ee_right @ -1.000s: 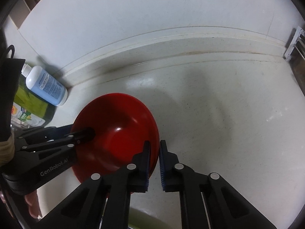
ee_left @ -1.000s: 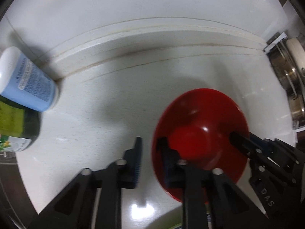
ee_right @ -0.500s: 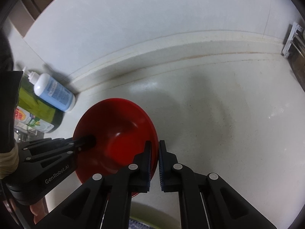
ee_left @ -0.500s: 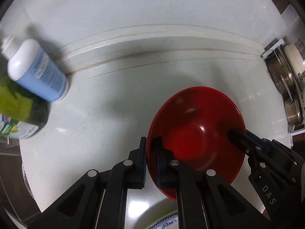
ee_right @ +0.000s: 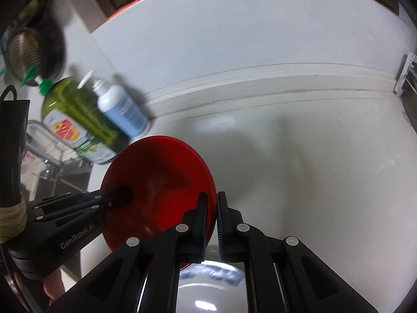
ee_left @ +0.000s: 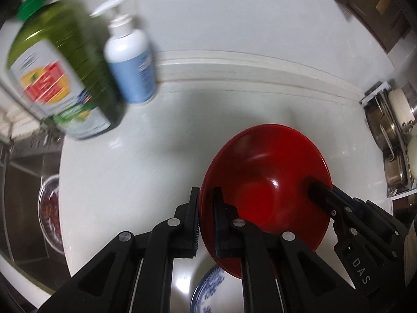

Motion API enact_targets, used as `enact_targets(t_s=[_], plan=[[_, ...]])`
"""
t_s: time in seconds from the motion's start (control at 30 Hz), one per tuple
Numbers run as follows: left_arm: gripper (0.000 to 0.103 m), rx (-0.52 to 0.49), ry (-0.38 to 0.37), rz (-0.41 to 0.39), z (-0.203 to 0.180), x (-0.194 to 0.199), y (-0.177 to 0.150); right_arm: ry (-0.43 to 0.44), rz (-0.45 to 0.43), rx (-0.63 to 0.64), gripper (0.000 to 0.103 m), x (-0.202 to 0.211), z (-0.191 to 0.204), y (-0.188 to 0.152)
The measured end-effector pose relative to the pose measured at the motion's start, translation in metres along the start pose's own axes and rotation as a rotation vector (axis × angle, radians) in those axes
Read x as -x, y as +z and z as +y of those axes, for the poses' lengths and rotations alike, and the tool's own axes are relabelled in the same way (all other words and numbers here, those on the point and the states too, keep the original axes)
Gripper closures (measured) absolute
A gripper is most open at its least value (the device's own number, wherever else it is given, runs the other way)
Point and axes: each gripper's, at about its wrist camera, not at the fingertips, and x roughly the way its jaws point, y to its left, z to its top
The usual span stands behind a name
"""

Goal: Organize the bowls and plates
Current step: 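Lift the red bowl and carry it back to the bowl stack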

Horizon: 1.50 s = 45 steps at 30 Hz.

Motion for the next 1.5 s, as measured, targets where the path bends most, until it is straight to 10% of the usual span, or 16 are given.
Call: enact_targets(t_s=[0.83,1.5], plan=[[0.089,0.177,0.011,-0.13,0.097,0.09,-0.137,0.071,-0.035,0.177,0.094,0.057,0.114,-0.098],[0.086,0.254,-0.031,-0.076,0.141,0.096,-0.214,0.088,0.045,0.311,0.094,0.061,0.162,-0.169]])
